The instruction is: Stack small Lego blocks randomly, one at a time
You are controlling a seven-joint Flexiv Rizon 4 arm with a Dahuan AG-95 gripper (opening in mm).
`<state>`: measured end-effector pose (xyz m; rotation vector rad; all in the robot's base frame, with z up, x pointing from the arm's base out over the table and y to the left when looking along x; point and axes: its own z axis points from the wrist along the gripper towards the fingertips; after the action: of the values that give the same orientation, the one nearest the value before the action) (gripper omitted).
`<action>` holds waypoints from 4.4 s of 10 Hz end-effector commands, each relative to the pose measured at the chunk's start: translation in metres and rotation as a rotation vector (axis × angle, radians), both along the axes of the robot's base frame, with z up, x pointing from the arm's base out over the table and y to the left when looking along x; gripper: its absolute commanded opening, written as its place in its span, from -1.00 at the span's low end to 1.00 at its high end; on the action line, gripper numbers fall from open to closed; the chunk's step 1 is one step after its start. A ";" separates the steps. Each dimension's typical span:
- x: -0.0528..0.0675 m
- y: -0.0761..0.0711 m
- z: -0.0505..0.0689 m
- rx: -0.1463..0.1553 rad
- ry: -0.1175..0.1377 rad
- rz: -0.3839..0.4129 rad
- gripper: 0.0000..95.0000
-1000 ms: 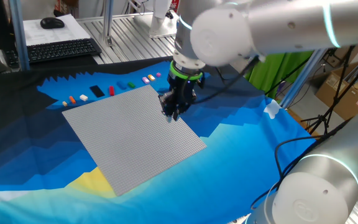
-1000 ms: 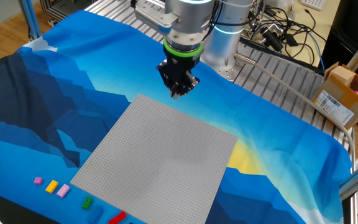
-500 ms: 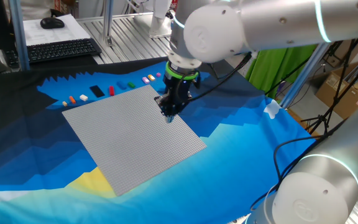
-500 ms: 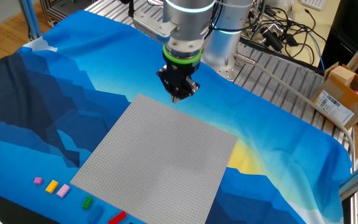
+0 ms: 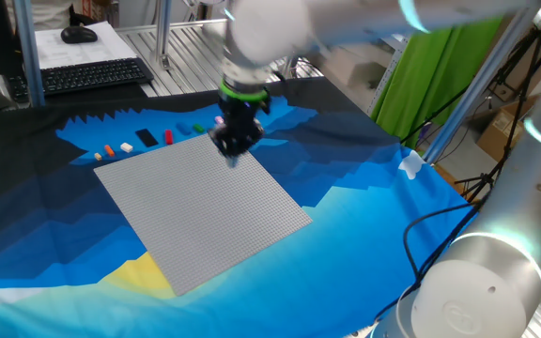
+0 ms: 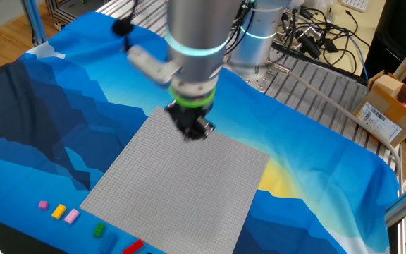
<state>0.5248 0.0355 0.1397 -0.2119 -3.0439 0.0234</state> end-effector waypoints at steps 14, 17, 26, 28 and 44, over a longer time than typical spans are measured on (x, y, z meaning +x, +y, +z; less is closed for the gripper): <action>0.064 -0.013 0.010 -0.014 -0.031 0.039 -1.00; 0.064 -0.013 0.010 -0.049 -0.068 0.063 -1.00; 0.075 -0.011 0.008 -0.063 -0.059 0.056 -0.20; 0.096 -0.012 0.005 -0.061 -0.054 0.065 -0.20; 0.225 -0.046 -0.042 -0.003 -0.048 0.232 -0.60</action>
<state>0.7479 -0.0106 0.0964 0.1449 -3.1000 0.0351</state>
